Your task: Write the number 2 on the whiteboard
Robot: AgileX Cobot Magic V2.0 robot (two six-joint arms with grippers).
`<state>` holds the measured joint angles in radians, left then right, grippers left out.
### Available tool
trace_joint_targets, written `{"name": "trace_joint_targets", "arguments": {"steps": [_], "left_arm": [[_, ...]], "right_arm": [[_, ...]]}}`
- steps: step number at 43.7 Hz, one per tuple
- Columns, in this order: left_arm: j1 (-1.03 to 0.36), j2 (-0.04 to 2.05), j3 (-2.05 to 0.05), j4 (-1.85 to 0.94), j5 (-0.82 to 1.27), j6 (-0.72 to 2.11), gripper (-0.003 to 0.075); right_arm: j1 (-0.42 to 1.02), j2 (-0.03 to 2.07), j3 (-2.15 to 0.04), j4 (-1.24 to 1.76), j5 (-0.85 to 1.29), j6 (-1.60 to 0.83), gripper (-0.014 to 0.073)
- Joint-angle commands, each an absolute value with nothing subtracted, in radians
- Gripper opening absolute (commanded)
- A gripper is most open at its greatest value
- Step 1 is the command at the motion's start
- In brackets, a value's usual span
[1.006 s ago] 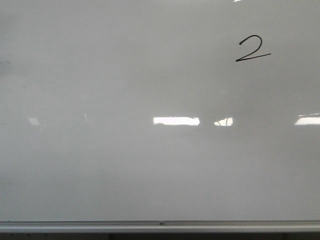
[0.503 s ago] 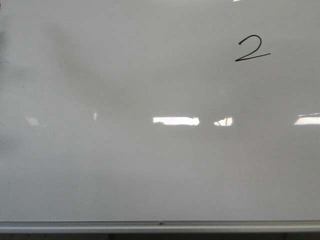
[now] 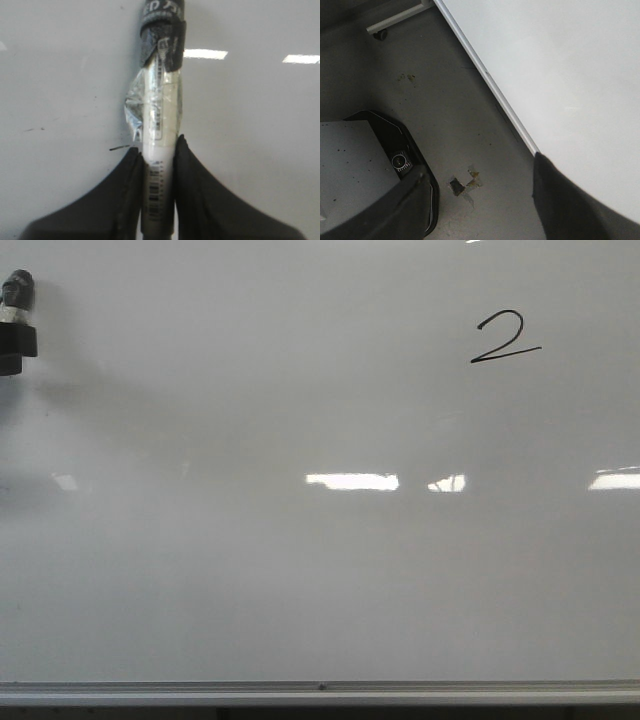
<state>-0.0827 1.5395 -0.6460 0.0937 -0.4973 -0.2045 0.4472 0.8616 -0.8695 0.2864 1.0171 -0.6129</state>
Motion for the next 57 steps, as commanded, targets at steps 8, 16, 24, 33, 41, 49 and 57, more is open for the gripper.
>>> {"name": "trace_joint_targets", "arguments": {"steps": [8,16,24,33,41,49,57], "left_arm": [[-0.082,1.505,-0.695,0.087,-0.511,-0.217,0.0394],[-0.082,1.399,-0.695,0.162,-0.366,-0.210,0.0388],[-0.082,1.213,-0.706,0.224,-0.118,-0.210,0.0388],[-0.122,1.016,-0.815,0.241,0.334,-0.186,0.0388],[-0.221,0.883,-0.903,0.172,0.611,-0.138,0.0388],[-0.343,0.752,-0.915,0.131,0.760,-0.135,0.0388],[-0.389,0.648,-0.912,0.084,0.788,-0.135,0.0388]], "right_arm": [[0.441,0.852,-0.901,0.306,0.974,-0.611,0.0474],[0.441,0.803,-0.903,0.247,0.975,-0.476,0.0474],[0.420,0.702,-0.903,0.064,0.978,-0.127,0.0474],[0.413,0.597,-0.903,0.006,0.979,0.038,0.0474],[0.413,0.528,-0.903,0.006,1.010,0.053,0.0474],[0.413,0.473,-0.903,-0.024,1.079,0.055,0.0474],[0.413,0.444,-0.901,-0.027,1.092,0.059,0.0474]]}}
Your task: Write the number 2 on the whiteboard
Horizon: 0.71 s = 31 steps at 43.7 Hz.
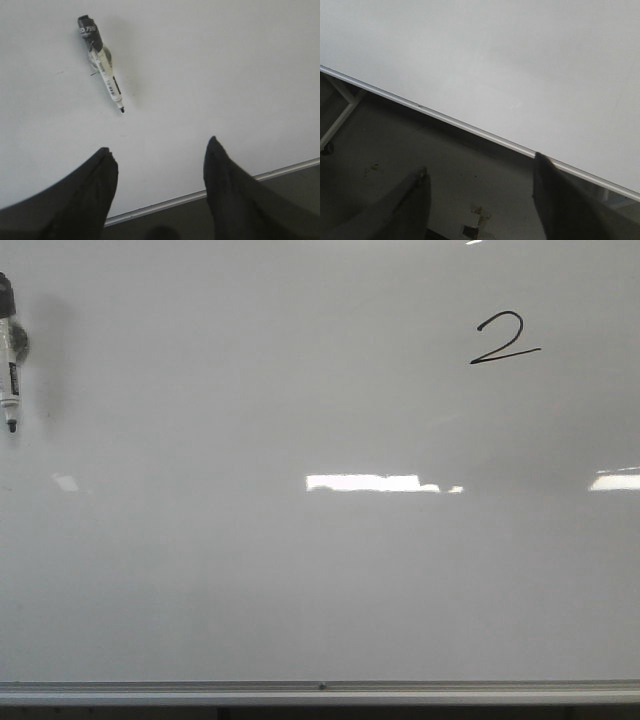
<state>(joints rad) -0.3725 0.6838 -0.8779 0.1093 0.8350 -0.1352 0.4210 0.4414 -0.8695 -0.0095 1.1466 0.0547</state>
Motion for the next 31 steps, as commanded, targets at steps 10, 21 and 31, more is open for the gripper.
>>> {"name": "trace_joint_targets", "arguments": {"steps": [10,21,31], "left_arm": [[-0.390,0.619,-0.912,0.079,0.788,-0.135,0.0388],[-0.390,0.619,-0.912,0.079,0.788,-0.144,0.0234],[-0.390,0.619,-0.912,0.079,0.788,-0.144,-0.0019]], "right_arm": [[0.413,0.444,-0.901,-0.030,1.079,0.059,0.0465],[0.413,0.444,-0.901,-0.030,1.078,0.059,0.0147],[0.413,0.444,-0.901,-0.030,1.077,0.059,-0.0069]]}}
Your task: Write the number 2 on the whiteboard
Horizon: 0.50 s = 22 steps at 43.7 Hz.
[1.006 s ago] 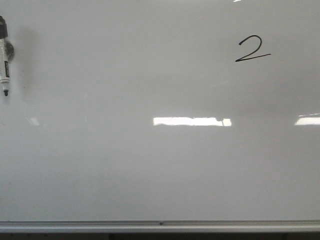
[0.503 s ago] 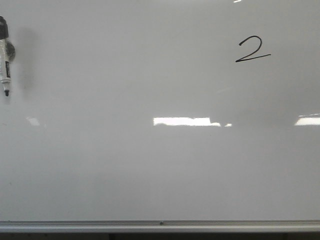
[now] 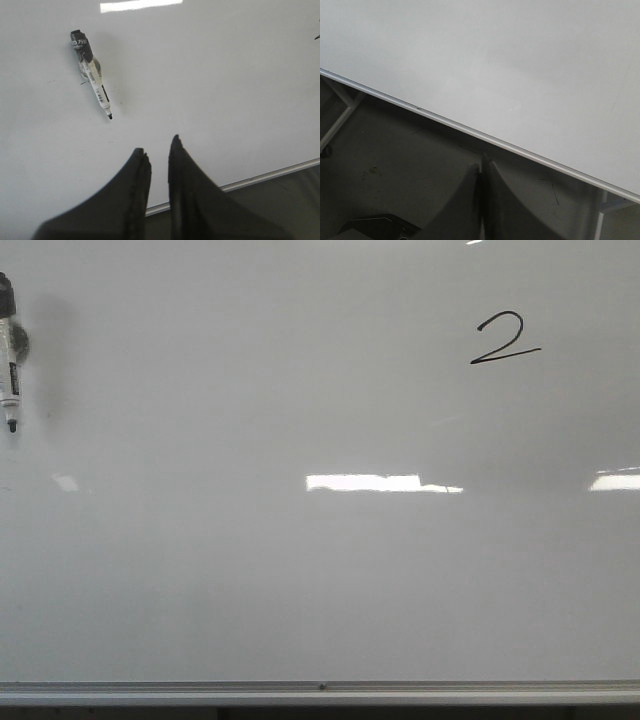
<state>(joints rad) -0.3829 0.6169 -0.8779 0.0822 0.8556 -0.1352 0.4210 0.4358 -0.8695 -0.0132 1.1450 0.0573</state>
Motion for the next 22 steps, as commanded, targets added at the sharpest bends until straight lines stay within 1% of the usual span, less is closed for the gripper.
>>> {"name": "trace_joint_targets", "arguments": {"steps": [1,22], "left_arm": [[-0.390,0.619,-0.912,0.079,0.788,-0.144,-0.0020],[-0.390,0.619,-0.912,0.077,0.780,-0.144,-0.0020]], "right_arm": [[0.413,0.444,-0.901,-0.030,1.076,0.059,-0.0065],[0.413,0.444,-0.901,-0.032,1.065,0.059,-0.0068]]}}
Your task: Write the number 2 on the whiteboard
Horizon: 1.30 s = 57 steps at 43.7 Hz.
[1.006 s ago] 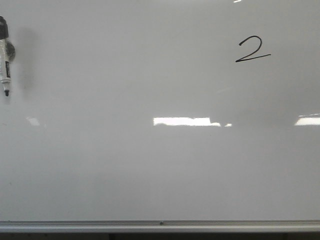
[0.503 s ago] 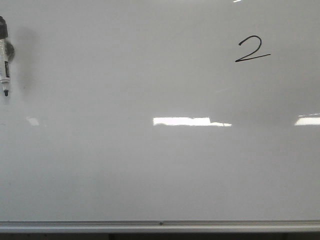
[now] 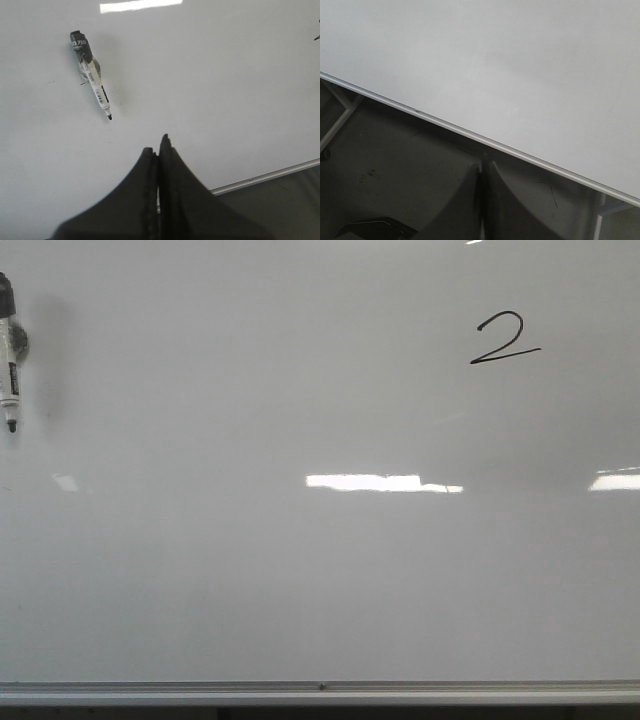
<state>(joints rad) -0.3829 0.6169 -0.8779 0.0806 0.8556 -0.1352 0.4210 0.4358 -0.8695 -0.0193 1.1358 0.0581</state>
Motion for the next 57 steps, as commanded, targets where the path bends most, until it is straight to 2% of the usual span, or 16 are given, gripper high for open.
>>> {"name": "trace_joint_targets", "arguments": {"steps": [1,9,14,34,46,57], "left_arm": [[-0.390,0.619,-0.912,0.077,0.780,-0.144,-0.0020],[-0.390,0.607,-0.905,0.088,0.775,-0.144,-0.0020],[-0.330,0.566,-0.873,0.090,0.765,-0.144,-0.0020],[-0.073,0.253,-0.349,-0.028,0.190,0.006,-0.0020],[0.010,0.074,-0.118,-0.054,0.033,0.006,-0.0020],[0.029,0.006,0.015,-0.052,-0.121,0.006,-0.0020]], "right_arm": [[0.413,0.444,-0.901,-0.032,1.065,0.059,-0.0068],[0.413,0.444,-0.901,-0.032,1.065,0.059,-0.0068],[0.413,0.444,-0.901,-0.032,1.065,0.059,-0.0068],[0.413,0.444,-0.901,-0.032,1.065,0.059,-0.0068],[0.413,0.444,-0.901,-0.032,1.065,0.059,-0.0068],[0.413,0.444,-0.901,-0.032,1.065,0.059,-0.0068]]}}
